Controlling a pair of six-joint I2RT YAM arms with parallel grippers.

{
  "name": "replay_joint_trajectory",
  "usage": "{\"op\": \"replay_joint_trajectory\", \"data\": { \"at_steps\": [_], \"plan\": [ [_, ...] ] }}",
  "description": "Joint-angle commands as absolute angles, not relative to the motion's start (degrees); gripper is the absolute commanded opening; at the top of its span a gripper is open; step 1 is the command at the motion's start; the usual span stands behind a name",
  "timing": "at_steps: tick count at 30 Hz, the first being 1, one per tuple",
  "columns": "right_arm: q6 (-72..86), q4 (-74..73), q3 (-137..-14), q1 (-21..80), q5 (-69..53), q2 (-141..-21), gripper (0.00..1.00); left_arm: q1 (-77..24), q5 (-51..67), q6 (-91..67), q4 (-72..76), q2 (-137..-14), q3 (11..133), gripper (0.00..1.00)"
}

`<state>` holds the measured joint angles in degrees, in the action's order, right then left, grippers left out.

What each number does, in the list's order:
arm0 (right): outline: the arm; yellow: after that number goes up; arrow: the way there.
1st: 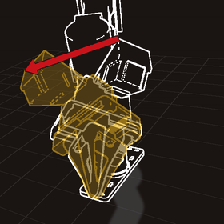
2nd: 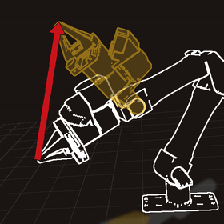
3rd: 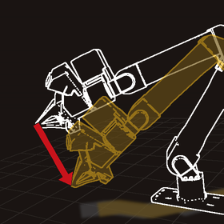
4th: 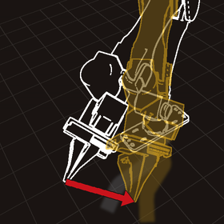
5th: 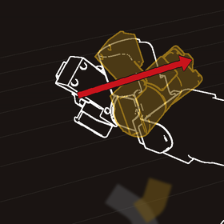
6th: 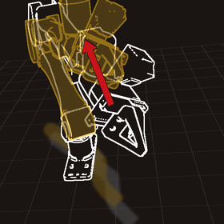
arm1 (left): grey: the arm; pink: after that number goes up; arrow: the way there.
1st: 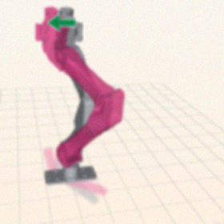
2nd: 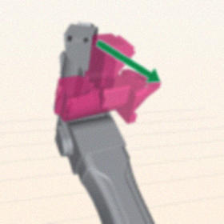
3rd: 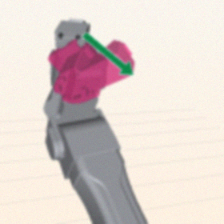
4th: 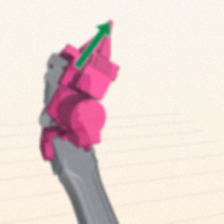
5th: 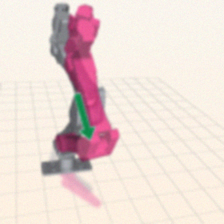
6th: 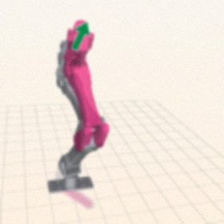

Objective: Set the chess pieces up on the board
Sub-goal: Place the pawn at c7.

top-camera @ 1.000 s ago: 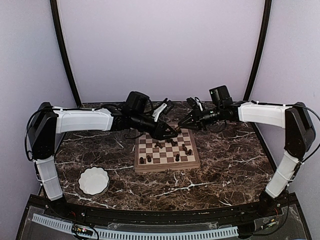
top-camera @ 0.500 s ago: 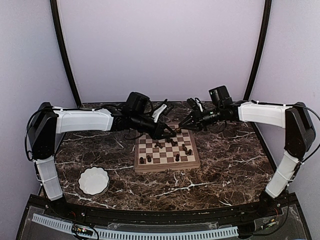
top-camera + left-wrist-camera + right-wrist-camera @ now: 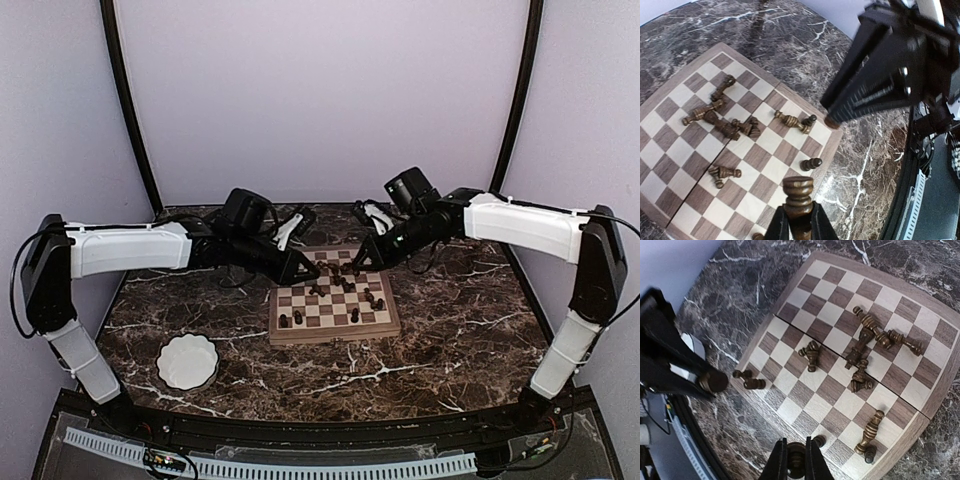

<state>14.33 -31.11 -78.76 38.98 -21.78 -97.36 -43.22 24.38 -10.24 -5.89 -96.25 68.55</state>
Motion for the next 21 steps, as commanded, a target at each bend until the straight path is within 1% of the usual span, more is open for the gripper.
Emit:
{"op": "replay_joint_trajectory", "data": {
  "at_steps": [1, 9, 21],
  "plan": [
    [8.8, -35.9, -79.8, 42.6, -8.8, -100.3, 0.03, -42.6, 18.5, -11.7, -7.9, -91.6, 67.5, 0.02],
    [9.3, -37.3, -80.5, 44.2, -2.1, -104.3, 0.03, -42.4, 18.8, -11.9, -8.3, -92.3, 69.8, 0.03],
    [8.4, -37.0, -81.0, 44.7, -1.8, -107.1, 0.04, -42.3, 18.9, -12.4, -8.6, -93.1, 70.5, 0.04]
  ]
}}
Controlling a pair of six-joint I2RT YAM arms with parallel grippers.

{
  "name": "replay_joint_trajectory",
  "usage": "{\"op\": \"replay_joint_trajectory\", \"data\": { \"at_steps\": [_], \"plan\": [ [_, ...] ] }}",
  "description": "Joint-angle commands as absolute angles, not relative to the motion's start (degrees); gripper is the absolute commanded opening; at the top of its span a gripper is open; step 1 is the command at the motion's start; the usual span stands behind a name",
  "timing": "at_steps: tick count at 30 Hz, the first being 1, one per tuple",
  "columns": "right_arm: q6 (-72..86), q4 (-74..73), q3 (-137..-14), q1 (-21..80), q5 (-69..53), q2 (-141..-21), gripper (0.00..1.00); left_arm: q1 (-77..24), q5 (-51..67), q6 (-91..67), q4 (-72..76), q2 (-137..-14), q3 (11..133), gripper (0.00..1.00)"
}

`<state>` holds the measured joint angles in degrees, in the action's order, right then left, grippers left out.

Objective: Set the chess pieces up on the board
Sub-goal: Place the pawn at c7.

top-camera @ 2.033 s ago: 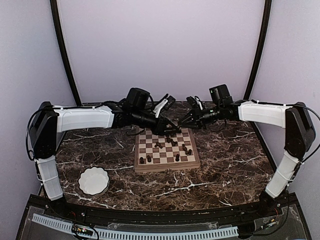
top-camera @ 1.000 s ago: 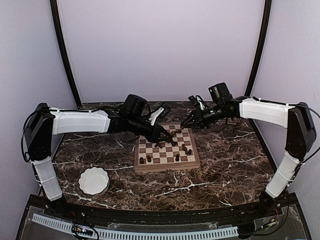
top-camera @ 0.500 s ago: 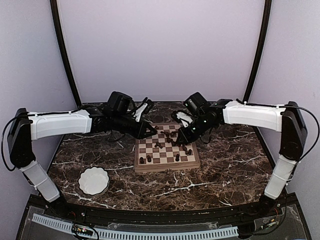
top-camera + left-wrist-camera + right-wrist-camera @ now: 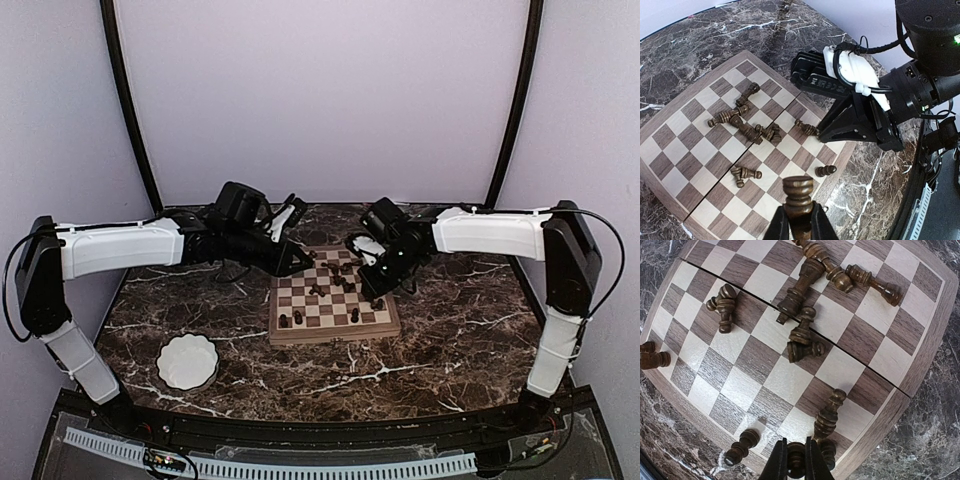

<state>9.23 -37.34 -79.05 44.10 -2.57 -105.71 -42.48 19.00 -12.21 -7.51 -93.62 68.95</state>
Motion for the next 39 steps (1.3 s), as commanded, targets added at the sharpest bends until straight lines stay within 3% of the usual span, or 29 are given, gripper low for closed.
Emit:
{"op": "replay_joint_trajectory", "data": {
  "at_steps": [1, 39],
  "plan": [
    [8.3, -37.0, -81.1, 44.8, -1.9, -107.3, 0.05, -42.4, 18.8, -12.4, -8.7, -93.2, 70.5, 0.04],
    [7.9, -37.4, -85.0, 47.4, -5.8, -113.1, 0.08, -42.4, 18.3, -12.7, -10.5, -93.2, 70.5, 0.05]
  ]
}}
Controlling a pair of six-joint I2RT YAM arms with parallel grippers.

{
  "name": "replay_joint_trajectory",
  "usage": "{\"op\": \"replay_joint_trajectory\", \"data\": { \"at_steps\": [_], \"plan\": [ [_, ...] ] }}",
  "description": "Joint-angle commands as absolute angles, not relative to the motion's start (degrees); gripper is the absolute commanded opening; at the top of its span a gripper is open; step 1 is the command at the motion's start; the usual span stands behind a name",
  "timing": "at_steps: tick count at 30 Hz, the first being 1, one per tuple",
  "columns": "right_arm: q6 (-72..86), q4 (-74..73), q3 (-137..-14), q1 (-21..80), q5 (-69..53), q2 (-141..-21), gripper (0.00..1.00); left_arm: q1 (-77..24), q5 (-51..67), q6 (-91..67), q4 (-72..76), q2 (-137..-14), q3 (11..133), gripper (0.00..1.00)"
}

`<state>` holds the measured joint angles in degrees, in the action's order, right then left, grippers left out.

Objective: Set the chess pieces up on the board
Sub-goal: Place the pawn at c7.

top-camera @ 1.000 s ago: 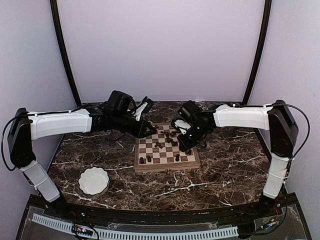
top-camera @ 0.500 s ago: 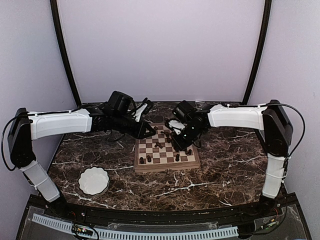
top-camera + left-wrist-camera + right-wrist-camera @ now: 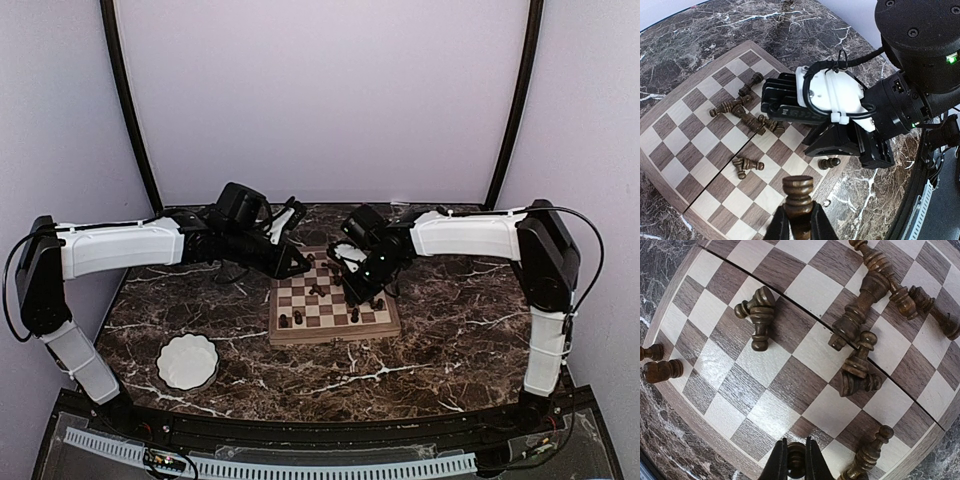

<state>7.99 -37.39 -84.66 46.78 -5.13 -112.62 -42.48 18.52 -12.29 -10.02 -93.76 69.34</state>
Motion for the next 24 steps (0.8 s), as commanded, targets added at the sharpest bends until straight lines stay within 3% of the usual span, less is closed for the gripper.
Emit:
{"op": "replay_joint_trajectory", "data": {
  "at_steps": [1, 10, 17, 24],
  "plan": [
    [8.0, -37.4, -84.9, 47.4, -5.7, -113.2, 0.08, -42.4, 18.3, -12.7, -10.5, -93.2, 70.5, 0.05],
    [8.3, -38.1, -86.3, 47.4, -4.9, -115.0, 0.11, -42.4, 18.4, -12.8, -10.3, -93.3, 70.3, 0.06],
    [8.6, -38.6, -86.6, 47.4, -4.2, -114.7, 0.28, -42.3, 18.6, -13.0, -10.0, -93.3, 70.2, 0.05],
    [9.0, -40.2, -88.1, 47.4, -3.8, -111.7, 0.32, -42.4, 18.7, -13.1, -9.9, -93.2, 70.1, 0.06]
  ]
}}
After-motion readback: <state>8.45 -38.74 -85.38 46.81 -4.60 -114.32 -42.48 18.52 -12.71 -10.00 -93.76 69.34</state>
